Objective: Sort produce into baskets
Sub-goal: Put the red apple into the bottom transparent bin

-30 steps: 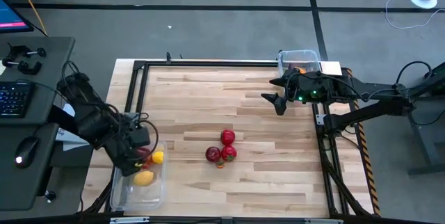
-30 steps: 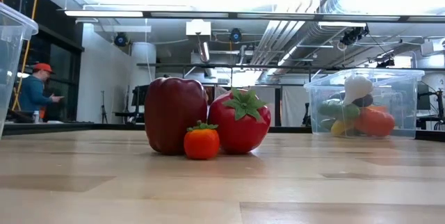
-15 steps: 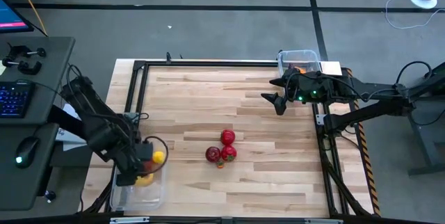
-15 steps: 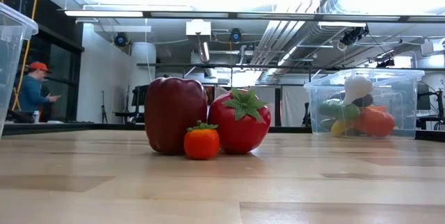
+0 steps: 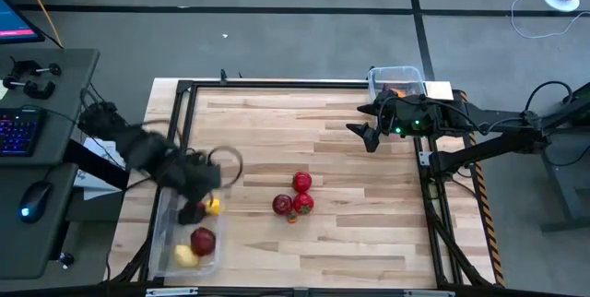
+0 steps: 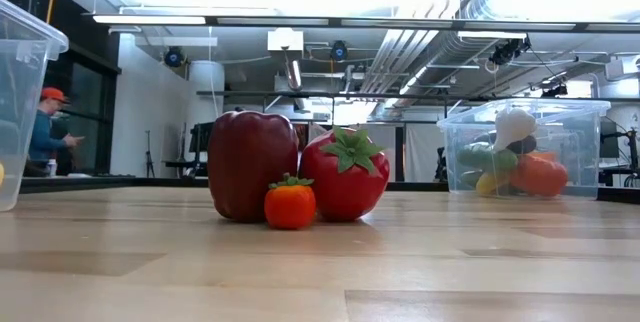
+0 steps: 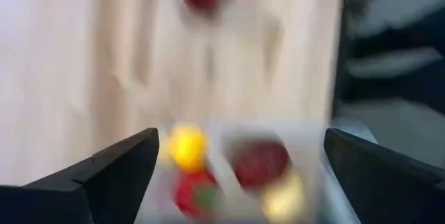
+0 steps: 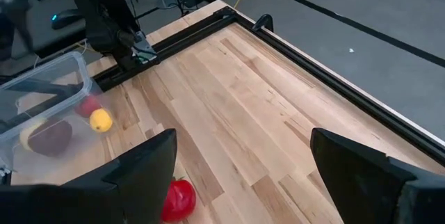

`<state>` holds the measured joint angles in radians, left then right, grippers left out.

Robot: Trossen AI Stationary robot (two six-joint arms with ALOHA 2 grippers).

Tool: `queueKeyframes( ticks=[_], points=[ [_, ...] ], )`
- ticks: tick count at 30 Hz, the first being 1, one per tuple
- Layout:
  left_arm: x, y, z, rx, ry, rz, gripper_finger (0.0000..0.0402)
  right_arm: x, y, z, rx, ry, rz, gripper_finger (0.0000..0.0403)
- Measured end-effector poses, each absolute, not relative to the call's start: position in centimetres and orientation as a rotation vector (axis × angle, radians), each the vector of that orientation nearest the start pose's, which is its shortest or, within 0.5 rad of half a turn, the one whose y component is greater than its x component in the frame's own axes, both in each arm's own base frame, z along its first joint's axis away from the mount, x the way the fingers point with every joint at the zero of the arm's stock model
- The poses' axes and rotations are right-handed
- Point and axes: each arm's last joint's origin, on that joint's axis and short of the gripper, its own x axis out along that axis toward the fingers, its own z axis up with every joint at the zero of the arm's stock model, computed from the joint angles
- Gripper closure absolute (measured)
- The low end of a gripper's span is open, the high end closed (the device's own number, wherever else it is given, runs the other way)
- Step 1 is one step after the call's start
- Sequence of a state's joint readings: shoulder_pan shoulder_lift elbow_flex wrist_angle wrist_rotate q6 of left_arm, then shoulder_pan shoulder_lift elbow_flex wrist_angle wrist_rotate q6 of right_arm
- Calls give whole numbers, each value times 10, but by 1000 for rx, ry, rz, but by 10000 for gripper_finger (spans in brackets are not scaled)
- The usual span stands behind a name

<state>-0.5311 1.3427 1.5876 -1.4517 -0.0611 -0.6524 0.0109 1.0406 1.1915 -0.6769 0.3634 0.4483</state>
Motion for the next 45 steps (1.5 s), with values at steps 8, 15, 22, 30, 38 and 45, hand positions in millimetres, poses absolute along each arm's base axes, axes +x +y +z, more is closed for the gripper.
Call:
queueKeyframes(
  ticks=[8, 15, 22, 30, 38, 45],
  points=[
    [284, -76, 346, 23, 1189, -27, 4, 202, -8, 380, 333, 432, -453, 79],
    [347, -82, 276, 8, 1306, -64, 4, 202, -8, 379, 302, 444, -446, 79],
    [370, -106, 237, 80, 1303, -49, 4, 199, -8, 375, 278, 501, -453, 79],
    [375, -124, 208, 159, 1348, -32, 4, 197, -8, 370, 268, 546, -460, 79],
    [381, -127, 182, 185, 1403, -5, 4, 196, -8, 366, 269, 574, -464, 79],
    [385, -124, 178, 197, 1394, -5, 20, 196, -8, 366, 271, 576, -459, 79]
  ],
)
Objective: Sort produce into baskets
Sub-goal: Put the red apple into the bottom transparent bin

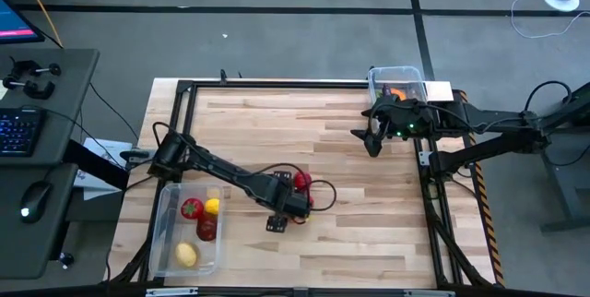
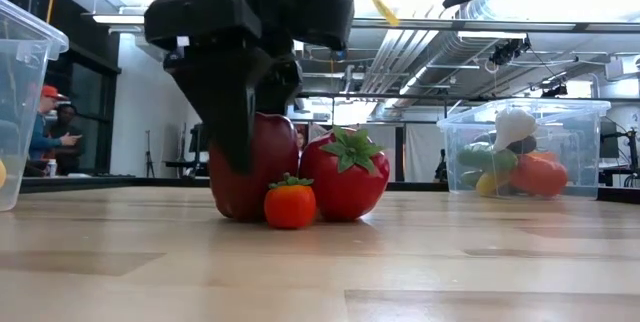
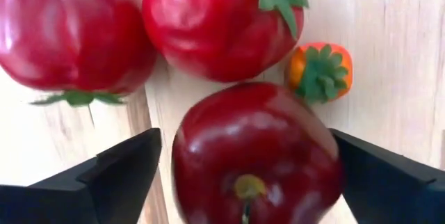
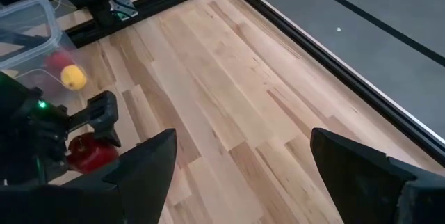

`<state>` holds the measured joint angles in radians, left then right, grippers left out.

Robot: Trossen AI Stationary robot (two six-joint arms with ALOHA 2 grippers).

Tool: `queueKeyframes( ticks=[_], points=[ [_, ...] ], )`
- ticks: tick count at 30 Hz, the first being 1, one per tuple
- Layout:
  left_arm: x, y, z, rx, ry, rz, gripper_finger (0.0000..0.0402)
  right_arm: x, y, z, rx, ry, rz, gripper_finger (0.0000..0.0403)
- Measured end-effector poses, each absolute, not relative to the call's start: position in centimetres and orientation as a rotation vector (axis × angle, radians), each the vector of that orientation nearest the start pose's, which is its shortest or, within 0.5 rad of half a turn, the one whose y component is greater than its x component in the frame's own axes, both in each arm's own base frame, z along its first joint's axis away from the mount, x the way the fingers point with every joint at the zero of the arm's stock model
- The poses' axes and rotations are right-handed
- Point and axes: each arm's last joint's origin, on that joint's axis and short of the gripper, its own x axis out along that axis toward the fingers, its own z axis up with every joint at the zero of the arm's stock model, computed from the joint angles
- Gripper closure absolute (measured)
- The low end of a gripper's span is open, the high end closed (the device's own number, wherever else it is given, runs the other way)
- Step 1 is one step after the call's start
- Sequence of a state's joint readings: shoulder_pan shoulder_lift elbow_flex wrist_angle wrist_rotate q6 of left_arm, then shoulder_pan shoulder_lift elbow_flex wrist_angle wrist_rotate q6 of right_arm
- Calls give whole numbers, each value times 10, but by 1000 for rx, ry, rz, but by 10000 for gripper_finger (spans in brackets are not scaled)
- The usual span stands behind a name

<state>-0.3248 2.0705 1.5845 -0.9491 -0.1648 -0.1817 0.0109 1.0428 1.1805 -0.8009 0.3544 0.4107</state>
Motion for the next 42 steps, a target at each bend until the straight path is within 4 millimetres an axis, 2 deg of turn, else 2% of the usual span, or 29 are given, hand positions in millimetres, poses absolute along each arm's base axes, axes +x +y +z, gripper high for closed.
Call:
queueKeyframes(
  ticks=[3, 6, 7, 9, 11, 15, 20, 23, 27, 32, 37, 42],
  points=[
    [385, -124, 180, 196, 1384, -4, 60, 196, -8, 366, 276, 579, -447, 79],
    [384, -124, 183, 207, 1385, -11, 126, 196, -7, 366, 279, 580, -439, 79],
    [381, -123, 185, 218, 1393, -10, 138, 197, -7, 366, 279, 581, -438, 79],
    [374, -118, 197, 240, 1421, 15, 138, 197, -7, 366, 280, 581, -435, 79],
    [363, -110, 218, 241, 1433, 32, 138, 197, -7, 366, 282, 581, -431, 79],
    [325, -93, 285, 165, 1335, 154, 138, 197, -7, 367, 283, 574, -429, 79],
    [262, -77, 356, -162, 1125, 385, 138, 200, -7, 371, 275, 520, -419, 79],
    [225, -83, 377, -318, 1079, 432, 138, 203, -7, 375, 278, 477, -410, 79],
    [190, -110, 377, -337, 1217, 403, 138, 205, -5, 377, 337, 446, -368, 79],
    [166, -157, 365, -288, 1282, 268, 137, 205, 9, 377, 501, 461, -262, 79],
    [139, -196, 348, -314, 1282, 235, 123, 209, 34, 375, 627, 472, -208, 79],
    [122, -223, 332, -385, 1242, 230, 95, 225, 68, 361, 678, 520, -191, 79]
  ],
)
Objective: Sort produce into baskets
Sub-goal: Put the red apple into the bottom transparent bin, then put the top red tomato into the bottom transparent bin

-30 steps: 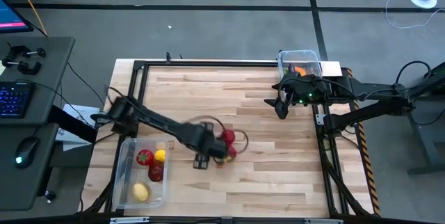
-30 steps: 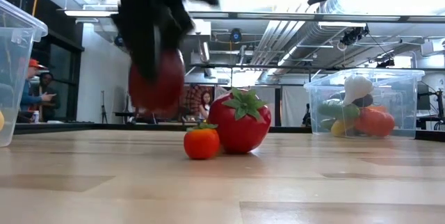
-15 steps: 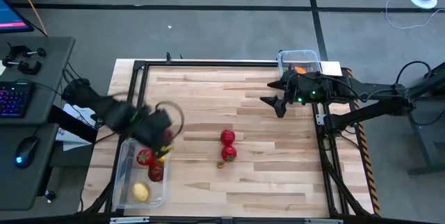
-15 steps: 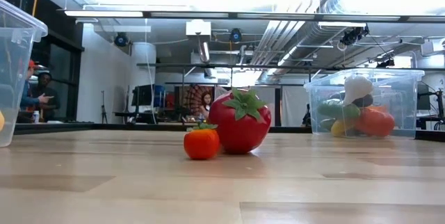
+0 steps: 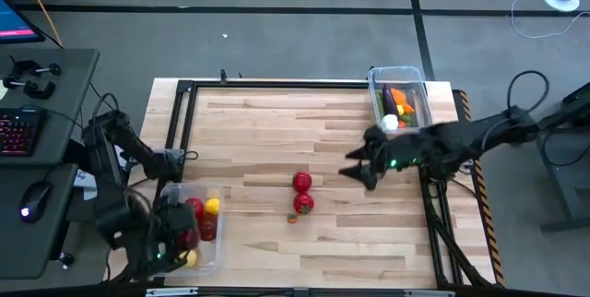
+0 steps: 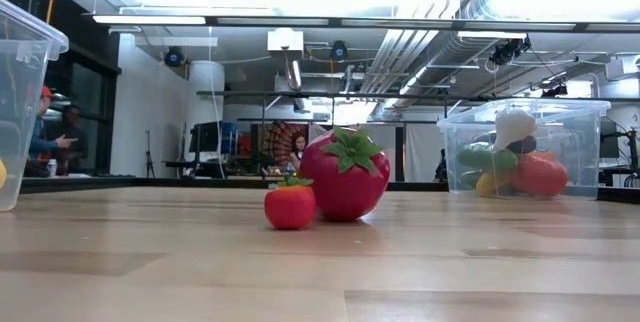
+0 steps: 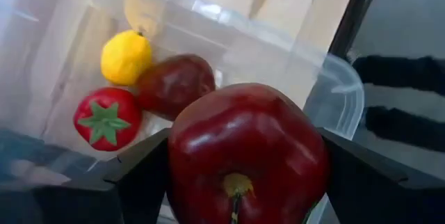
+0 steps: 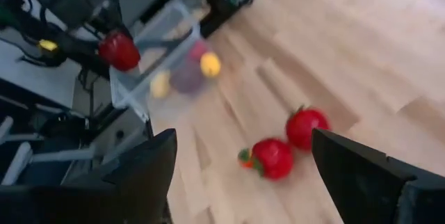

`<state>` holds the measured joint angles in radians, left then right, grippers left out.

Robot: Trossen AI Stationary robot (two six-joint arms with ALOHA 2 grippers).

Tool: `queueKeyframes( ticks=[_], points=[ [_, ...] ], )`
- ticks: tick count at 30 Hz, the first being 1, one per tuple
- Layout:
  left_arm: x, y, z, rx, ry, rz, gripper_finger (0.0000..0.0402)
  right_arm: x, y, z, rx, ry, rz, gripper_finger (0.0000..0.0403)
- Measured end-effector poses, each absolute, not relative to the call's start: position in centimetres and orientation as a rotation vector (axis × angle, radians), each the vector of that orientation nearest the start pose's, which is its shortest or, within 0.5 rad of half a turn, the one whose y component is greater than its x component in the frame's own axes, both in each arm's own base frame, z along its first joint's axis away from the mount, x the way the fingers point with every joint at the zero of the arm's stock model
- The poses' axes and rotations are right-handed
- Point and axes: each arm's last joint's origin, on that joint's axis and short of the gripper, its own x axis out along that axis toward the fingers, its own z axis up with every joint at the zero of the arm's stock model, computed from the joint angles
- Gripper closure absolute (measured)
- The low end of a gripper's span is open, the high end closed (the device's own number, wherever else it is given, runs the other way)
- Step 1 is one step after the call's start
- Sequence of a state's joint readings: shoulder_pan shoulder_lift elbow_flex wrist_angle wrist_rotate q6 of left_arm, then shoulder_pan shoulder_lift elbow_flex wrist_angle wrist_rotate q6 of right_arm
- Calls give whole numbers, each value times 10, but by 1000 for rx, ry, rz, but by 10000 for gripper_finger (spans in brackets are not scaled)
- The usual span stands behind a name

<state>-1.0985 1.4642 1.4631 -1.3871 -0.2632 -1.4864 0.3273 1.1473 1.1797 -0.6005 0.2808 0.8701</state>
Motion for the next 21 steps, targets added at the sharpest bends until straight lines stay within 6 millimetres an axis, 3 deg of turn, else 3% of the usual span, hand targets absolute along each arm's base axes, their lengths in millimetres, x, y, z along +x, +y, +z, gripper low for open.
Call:
queueKeyframes(
  ticks=[6, 11, 18, 21],
  points=[
    [117, -239, 315, -202, 1254, 86, 83, 247, 105, 329, 725, 659, -197, 79],
    [131, -234, 302, -138, 1339, 56, 69, 256, 121, 313, 729, 719, -208, 79],
    [140, -229, 284, -154, 1491, -9, 9, 258, 119, 320, 708, 680, -220, 79],
    [140, -229, 285, -164, 1536, -34, 7, 259, 118, 330, 650, 632, -227, 79]
  ],
)
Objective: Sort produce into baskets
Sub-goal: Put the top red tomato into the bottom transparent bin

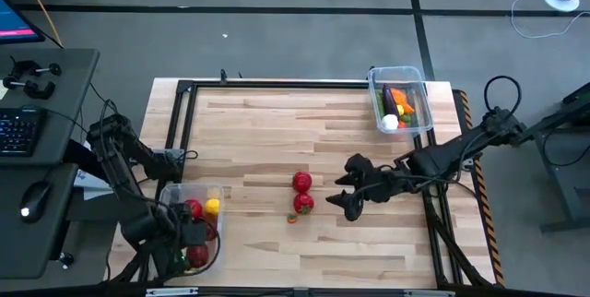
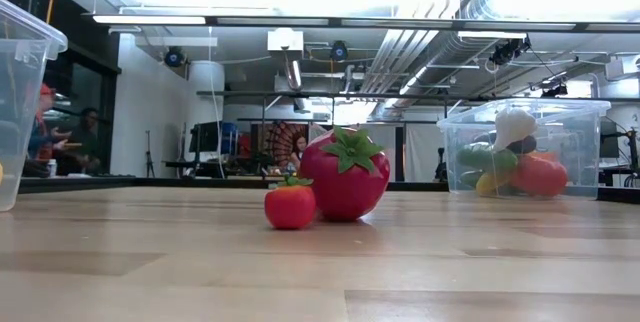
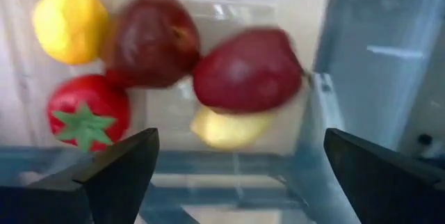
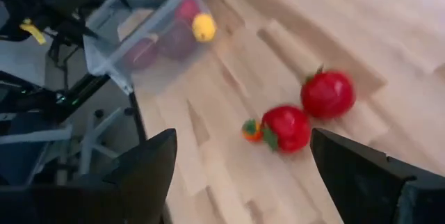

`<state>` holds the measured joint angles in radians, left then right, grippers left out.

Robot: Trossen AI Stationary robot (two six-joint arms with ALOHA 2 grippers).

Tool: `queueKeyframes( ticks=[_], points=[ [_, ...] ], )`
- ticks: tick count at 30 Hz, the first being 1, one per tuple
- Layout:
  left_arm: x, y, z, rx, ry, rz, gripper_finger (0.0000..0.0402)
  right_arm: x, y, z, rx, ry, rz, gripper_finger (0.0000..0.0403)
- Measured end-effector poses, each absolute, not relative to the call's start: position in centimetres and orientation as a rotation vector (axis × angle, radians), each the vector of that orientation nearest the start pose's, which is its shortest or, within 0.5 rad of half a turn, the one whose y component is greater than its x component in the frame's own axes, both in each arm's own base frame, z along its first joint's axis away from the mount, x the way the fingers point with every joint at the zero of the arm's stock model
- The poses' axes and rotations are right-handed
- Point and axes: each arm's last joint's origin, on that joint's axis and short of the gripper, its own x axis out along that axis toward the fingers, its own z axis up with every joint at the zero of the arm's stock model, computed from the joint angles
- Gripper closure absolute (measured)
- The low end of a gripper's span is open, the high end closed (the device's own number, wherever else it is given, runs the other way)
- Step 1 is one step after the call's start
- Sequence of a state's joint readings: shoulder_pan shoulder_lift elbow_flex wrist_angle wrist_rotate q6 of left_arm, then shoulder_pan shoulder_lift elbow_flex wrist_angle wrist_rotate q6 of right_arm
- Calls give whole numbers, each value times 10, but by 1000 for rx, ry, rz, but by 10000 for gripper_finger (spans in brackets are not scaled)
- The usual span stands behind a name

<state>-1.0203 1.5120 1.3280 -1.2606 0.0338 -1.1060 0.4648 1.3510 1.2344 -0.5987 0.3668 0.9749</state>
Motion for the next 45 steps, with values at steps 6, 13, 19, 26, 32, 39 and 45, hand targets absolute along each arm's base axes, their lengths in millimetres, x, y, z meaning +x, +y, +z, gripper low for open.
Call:
queueKeyframes(
  ticks=[6, 13, 19, 26, 32, 39, 45],
  points=[
    [152, -230, 312, -326, 1425, 36, 9, 268, 104, 319, 578, 673, -342, 79],
    [182, -209, 332, -517, 1181, 277, 9, 306, 88, 269, 403, 873, -247, 79],
    [208, -186, 333, -681, 1065, 455, 9, 346, 52, 229, 568, 915, -300, 79],
    [223, -172, 336, -718, 872, 566, 9, 376, 45, 203, 452, 958, -198, 79],
    [228, -165, 337, -731, 802, 624, 9, 388, 41, 193, 369, 1010, -358, 79],
    [231, -160, 337, -721, 775, 646, 9, 398, 43, 181, 308, 1077, -398, 79],
    [231, -160, 337, -711, 780, 647, 9, 394, 43, 161, 264, 1192, -451, 79]
  ],
)
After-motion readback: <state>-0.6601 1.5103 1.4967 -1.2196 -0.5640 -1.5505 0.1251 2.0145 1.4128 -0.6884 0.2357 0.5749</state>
